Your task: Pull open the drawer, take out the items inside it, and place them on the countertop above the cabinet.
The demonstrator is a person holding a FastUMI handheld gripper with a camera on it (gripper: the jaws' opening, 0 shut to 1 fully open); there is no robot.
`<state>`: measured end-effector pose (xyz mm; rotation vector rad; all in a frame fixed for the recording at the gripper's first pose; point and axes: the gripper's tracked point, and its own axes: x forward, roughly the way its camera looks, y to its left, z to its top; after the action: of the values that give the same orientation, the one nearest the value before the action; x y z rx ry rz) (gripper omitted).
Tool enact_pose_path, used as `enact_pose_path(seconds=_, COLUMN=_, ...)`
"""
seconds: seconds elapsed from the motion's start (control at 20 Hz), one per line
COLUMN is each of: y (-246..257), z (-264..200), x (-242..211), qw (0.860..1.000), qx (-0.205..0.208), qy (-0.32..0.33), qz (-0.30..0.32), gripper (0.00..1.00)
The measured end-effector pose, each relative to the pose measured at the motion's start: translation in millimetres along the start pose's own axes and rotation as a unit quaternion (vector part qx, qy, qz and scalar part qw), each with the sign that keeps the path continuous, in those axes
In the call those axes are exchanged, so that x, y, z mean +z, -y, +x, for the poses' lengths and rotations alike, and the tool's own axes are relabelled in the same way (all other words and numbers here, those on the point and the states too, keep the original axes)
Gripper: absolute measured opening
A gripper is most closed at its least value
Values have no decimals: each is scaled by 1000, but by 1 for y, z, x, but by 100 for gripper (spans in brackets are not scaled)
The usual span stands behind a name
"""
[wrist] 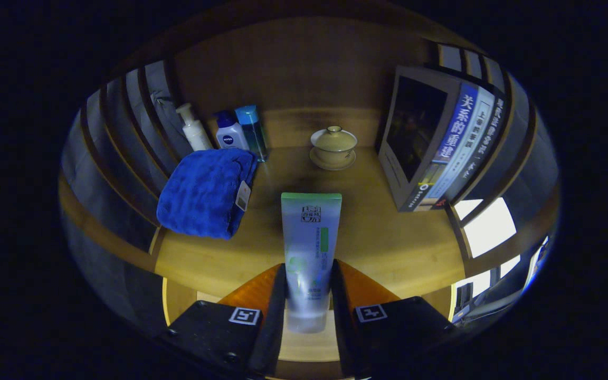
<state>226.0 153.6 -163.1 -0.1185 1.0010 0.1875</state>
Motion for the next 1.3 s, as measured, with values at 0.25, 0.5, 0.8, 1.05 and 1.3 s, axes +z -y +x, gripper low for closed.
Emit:
enact_pose_path(seconds=0.25, y=-3, z=34, x=2, qw=1000, qx=-5, qy=-7, qz=11, gripper=54)
enact_pose_path(seconds=0.5, y=0, z=38, x=10, qw=1000, qx=-10, qy=17, qz=10, gripper=76)
enact_pose_path(seconds=0.8, y=3, z=-3, x=12, qw=996, qx=-7, qy=85, qz=0, gripper=100)
enact_pose_path(seconds=1.05, y=-6, z=-66, x=-9, qw=987, qx=24, qy=156, qz=23, gripper=100)
enact_pose_path(seconds=1.3, y=-5, z=-119, x=-50, qw=978, qx=30, qy=206, qz=16, gripper=99)
